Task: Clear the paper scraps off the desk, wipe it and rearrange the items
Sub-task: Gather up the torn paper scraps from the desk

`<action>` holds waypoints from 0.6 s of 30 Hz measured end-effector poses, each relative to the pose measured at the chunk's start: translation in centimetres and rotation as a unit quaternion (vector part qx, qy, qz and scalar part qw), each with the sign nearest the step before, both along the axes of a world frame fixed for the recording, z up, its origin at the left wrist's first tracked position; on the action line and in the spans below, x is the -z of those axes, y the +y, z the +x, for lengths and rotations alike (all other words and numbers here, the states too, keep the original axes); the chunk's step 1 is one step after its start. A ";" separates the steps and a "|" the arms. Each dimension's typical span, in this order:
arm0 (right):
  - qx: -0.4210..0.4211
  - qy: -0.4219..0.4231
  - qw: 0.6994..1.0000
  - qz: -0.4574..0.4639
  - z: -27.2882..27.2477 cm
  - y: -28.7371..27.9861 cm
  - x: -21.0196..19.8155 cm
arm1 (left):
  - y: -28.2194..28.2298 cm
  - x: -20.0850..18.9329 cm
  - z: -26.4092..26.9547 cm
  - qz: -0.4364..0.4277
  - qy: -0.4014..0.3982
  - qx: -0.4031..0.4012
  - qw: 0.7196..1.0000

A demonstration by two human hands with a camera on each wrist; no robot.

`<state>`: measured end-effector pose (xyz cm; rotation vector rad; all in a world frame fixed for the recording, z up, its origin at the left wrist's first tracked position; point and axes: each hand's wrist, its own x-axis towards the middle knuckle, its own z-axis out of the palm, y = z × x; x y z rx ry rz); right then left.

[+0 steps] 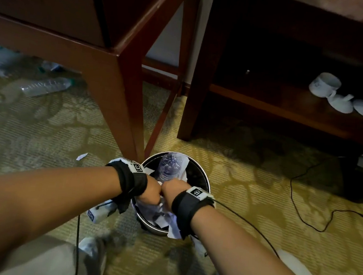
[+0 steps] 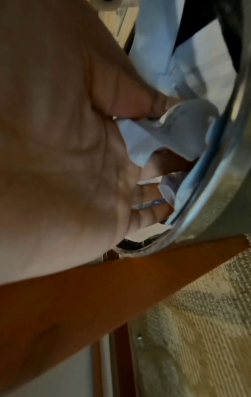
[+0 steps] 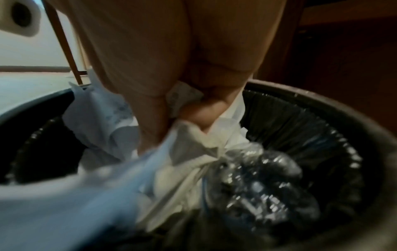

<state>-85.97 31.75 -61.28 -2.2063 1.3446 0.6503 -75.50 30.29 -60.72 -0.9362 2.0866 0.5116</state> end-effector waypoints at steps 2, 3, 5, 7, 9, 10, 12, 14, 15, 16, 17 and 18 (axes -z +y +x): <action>0.003 0.020 0.999 0.036 0.7 -0.1 0.3 | -0.2 0.9 0.1 0.032 -0.027 0.065 0.997; -0.002 0.019 0.998 0.054 0.9 -0.2 0.5 | -0.2 1.5 0.1 0.048 -0.048 0.112 0.991; -0.005 0.019 0.995 0.098 1.0 -0.3 0.1 | -0.1 1.9 0.5 0.053 -0.097 0.181 0.977; -0.015 0.017 0.991 0.135 0.6 -0.2 0.0 | -0.2 1.9 1.0 0.037 -0.104 0.217 0.970; -0.029 0.011 0.983 0.182 0.3 0.4 0.3 | -0.1 2.3 1.6 0.009 -0.086 0.231 0.969; -0.039 0.013 0.981 0.189 0.3 0.5 0.4 | -0.2 3.0 1.6 0.010 -0.079 0.241 0.967; -0.041 -0.002 0.985 0.168 0.0 0.6 -0.2 | -0.4 3.9 1.7 0.014 -0.066 0.304 0.950; -0.029 -0.028 0.991 0.125 -0.5 0.3 -1.3 | -0.4 2.8 1.3 0.032 -0.063 0.276 0.958; -0.034 -0.047 0.994 0.097 -1.1 0.1 -1.8 | -0.3 1.9 1.0 0.033 -0.044 0.206 0.977; -0.036 -0.054 0.995 0.079 -1.9 -0.2 -2.3 | -0.2 0.8 0.7 0.044 -0.044 0.158 0.985; -0.043 -0.048 0.996 0.067 -2.7 -0.4 -2.7 | -0.3 0.2 0.4 0.047 -0.037 0.115 0.992; -0.058 -0.017 0.997 0.058 -3.5 -0.5 -3.0 | -0.4 -0.3 0.2 0.038 -0.037 0.132 0.990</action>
